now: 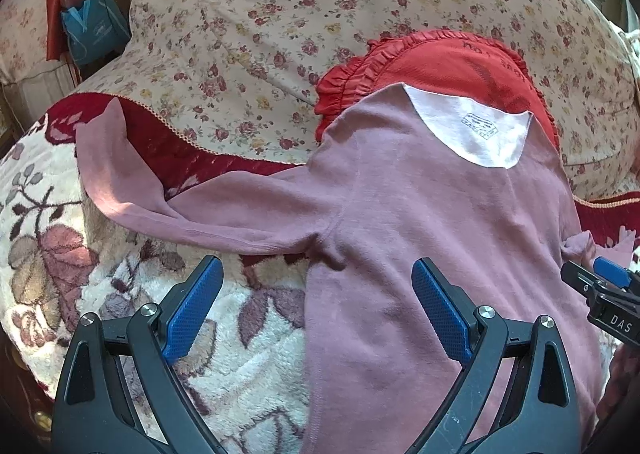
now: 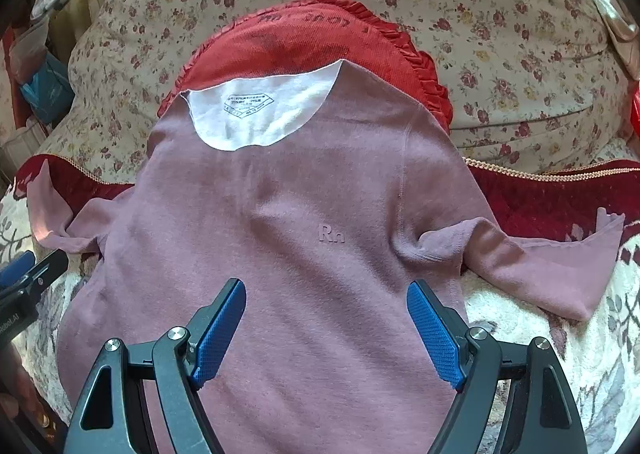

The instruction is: Fold small clothes

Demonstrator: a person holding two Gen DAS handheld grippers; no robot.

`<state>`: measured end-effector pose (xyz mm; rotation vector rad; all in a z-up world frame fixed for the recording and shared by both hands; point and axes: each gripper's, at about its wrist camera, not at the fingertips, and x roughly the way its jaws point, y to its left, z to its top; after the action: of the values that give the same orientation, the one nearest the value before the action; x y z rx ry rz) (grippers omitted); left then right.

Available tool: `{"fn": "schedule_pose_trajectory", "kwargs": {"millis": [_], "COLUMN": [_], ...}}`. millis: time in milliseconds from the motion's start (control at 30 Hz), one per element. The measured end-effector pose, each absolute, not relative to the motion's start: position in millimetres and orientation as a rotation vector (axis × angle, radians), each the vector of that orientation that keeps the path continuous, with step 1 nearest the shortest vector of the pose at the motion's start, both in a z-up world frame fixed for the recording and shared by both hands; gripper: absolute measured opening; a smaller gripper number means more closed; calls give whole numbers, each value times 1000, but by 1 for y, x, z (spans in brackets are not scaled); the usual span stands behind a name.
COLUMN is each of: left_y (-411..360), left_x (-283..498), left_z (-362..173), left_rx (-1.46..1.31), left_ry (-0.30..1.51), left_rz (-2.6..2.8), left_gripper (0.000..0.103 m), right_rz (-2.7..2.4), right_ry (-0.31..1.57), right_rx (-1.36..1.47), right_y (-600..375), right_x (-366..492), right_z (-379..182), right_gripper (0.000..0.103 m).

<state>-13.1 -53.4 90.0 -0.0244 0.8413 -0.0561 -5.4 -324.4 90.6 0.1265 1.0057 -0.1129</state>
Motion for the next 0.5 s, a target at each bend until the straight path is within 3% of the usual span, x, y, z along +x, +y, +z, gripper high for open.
{"fn": "schedule_pose_trajectory", "kwargs": {"millis": [500], "left_y": [133], "left_x": [38], "left_z": [102], "left_rx": [-214], "left_ry": [782], "left_rz": [295], "left_gripper": [96], "right_rz": [-29], "right_ry": [1011], "right_rx": [82], "right_y": [-291], "right_x": [33], "right_z": [81], "right_gripper": [82]}}
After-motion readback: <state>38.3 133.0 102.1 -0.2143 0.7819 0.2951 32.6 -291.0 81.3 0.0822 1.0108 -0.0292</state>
